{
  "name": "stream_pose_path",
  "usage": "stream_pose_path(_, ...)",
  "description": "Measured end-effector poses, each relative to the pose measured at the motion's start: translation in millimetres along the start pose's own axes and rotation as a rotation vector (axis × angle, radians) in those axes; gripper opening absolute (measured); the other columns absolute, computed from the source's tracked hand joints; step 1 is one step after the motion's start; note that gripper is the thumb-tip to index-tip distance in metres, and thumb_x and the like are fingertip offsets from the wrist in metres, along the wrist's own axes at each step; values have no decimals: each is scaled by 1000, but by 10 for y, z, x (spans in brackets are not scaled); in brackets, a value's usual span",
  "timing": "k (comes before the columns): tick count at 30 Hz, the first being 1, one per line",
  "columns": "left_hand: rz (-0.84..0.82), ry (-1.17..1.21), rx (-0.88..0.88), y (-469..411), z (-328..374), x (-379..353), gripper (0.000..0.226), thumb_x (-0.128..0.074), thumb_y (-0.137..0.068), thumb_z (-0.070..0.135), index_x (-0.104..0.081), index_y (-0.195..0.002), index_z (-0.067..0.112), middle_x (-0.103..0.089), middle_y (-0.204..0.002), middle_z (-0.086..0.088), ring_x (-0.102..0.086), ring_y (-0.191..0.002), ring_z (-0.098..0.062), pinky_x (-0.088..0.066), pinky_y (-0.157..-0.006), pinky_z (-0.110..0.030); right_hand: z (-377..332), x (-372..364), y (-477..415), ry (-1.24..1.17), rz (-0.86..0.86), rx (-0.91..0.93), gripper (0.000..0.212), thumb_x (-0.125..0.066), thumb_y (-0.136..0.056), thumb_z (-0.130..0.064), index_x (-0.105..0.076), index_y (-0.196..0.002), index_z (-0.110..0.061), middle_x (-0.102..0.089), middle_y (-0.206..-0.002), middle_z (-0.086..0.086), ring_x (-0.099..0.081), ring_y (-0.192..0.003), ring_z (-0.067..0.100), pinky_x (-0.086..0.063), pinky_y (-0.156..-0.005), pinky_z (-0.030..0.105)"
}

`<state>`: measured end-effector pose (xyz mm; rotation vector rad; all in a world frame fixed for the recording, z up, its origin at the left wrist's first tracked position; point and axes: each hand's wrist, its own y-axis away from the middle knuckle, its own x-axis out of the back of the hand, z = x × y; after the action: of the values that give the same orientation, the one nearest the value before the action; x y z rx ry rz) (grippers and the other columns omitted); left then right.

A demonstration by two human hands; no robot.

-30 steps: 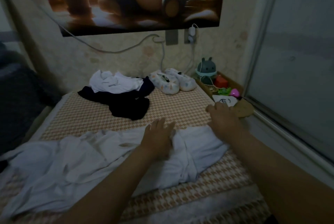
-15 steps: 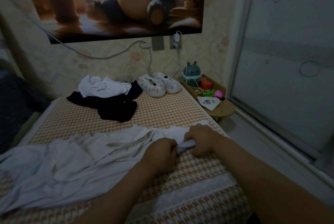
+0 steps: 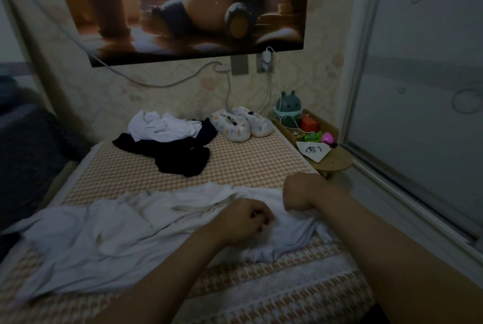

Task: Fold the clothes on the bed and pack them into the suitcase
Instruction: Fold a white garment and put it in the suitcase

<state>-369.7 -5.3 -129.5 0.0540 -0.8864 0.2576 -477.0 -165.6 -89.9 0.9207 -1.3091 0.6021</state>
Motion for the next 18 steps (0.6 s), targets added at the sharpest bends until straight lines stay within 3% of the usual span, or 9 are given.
stream_pose_path(3,212,-96,-21,0,-368,281,31,-50,-81,-1,-66,-81,25,-66,-83,12,-59,-75,0,-46,-71,-18,-219,-54,-212,-156,204,62,21,-53,-91,-20,-71,-102,-23,-65,-112,1,-59,-101,22,-49,-85,32)
stream_pose_path(6,322,-259,38,32,-850,550,21,-57,-80,2,-67,-87,19,-65,-88,6,-58,-81,-9,-44,-76,-23,-462,-217,-508,-266,223,164,31,-51,-94,-12,-67,-117,-26,-62,-123,1,-57,-108,19,-39,-82,21)
stream_pose_path(9,395,-314,129,72,-1313,789,25,-56,-81,-4,-68,-99,9,-61,-98,1,-56,-91,-15,-40,-86,-20,-687,-302,-785,-330,267,242,28,-51,-97,-19,-66,-121,-23,-64,-121,1,-58,-105,17,-36,-76,18)
stream_pose_path(14,47,-571,295,76,-1755,1142,51,-60,-87,14,-49,-135,25,-45,-138,-3,-43,-126,-24,-39,-100,-33,-980,-281,-1241,-464,261,176,33,-46,-101,-29,-60,-129,-22,-58,-132,4,-55,-114,21,-42,-92,25)
stream_pose_path(16,4,-612,356,97,-1845,1214,50,-55,-91,20,-45,-139,30,-44,-140,0,-43,-128,-23,-40,-102,-36,-1083,-267,-1413,-428,166,133,44,-52,-96,-43,-55,-134,-21,-54,-137,4,-53,-119,22,-41,-97,27)
stream_pose_path(18,10,-593,394,113,-1950,1255,41,-56,-91,32,-52,-132,34,-51,-133,3,-50,-120,-21,-43,-98,-37,-1177,-262,-1555,-324,78,94,54,-63,-85,-54,-62,-126,-18,-60,-128,2,-56,-113,21,-46,-93,29)
